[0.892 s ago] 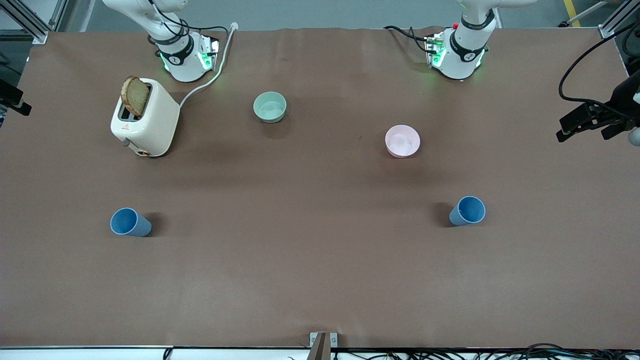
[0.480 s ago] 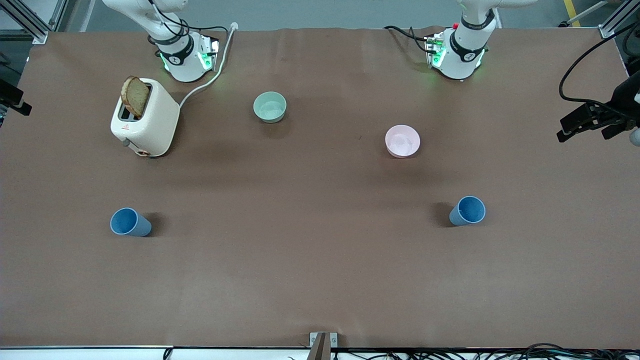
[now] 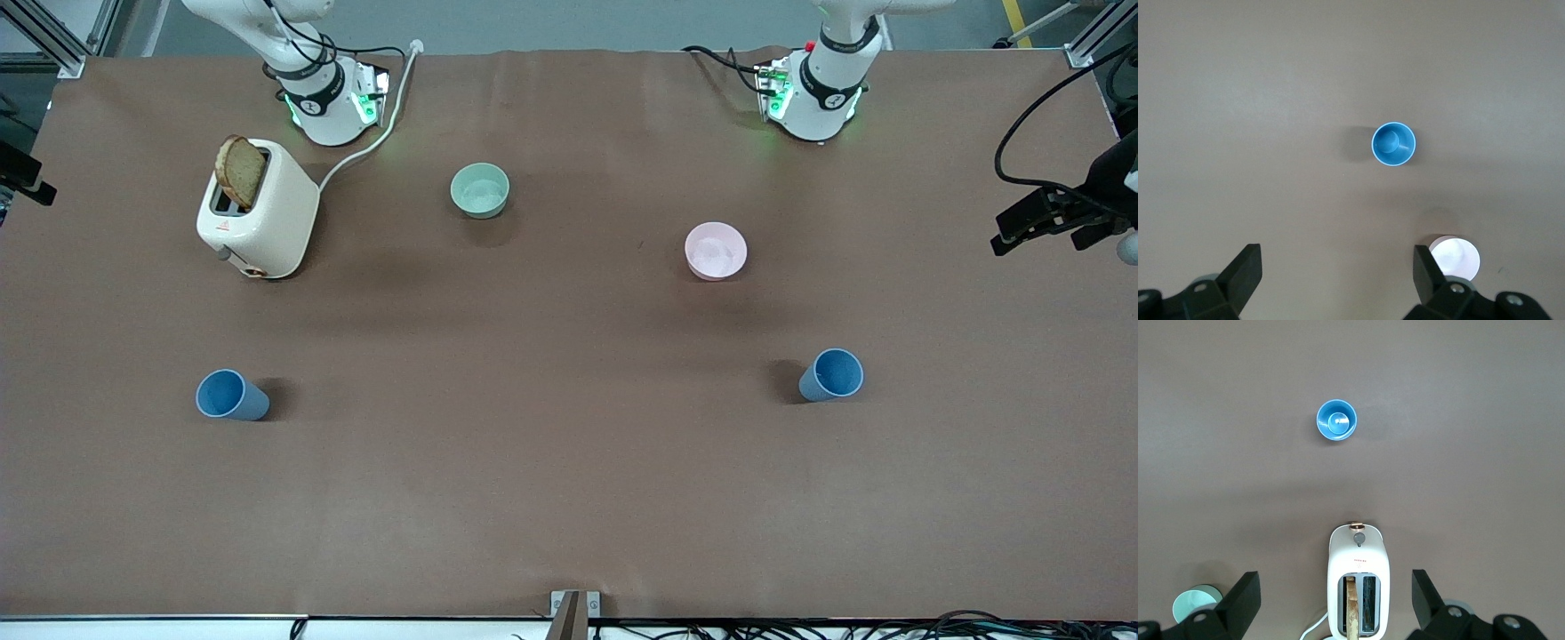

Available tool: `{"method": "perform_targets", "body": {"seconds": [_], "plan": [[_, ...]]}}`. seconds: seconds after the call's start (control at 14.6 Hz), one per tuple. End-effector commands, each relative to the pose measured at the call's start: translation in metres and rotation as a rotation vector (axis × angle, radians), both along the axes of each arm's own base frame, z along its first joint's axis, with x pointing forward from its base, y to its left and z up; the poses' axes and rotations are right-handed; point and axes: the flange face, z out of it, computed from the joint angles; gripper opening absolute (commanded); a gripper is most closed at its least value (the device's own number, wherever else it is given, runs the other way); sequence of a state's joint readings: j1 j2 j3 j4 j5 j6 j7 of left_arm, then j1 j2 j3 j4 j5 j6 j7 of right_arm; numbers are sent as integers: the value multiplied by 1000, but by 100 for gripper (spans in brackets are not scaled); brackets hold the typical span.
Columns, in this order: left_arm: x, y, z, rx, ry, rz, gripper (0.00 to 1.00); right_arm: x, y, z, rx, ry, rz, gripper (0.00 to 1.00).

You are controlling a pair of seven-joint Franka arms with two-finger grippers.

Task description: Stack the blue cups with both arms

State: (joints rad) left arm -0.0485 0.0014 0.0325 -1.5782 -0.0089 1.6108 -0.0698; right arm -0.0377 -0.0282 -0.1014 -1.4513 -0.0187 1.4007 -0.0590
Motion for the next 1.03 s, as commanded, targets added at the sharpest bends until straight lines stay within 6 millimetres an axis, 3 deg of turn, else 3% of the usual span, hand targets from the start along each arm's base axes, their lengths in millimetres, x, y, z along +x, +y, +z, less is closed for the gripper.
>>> {"method": "perform_targets", "body": {"seconds": [0.0, 0.27, 0.55, 0.82, 0.96], "plan": [[4, -3, 5, 10, -13, 3, 100, -1, -4, -1, -8, -5, -10, 100], [49, 1, -79, 17, 113, -9, 100, 2, -9, -10, -7, 6, -14, 100], [72, 2, -127, 22, 181, -8, 100, 12, -11, -41, -22, 1, -12, 99], [89, 0, -189, 19, 212, -11, 100, 25, -14, -112, -26, -22, -7, 98], [92, -7, -221, 21, 184, -28, 100, 29, -15, -134, -30, -49, -4, 98]]}}
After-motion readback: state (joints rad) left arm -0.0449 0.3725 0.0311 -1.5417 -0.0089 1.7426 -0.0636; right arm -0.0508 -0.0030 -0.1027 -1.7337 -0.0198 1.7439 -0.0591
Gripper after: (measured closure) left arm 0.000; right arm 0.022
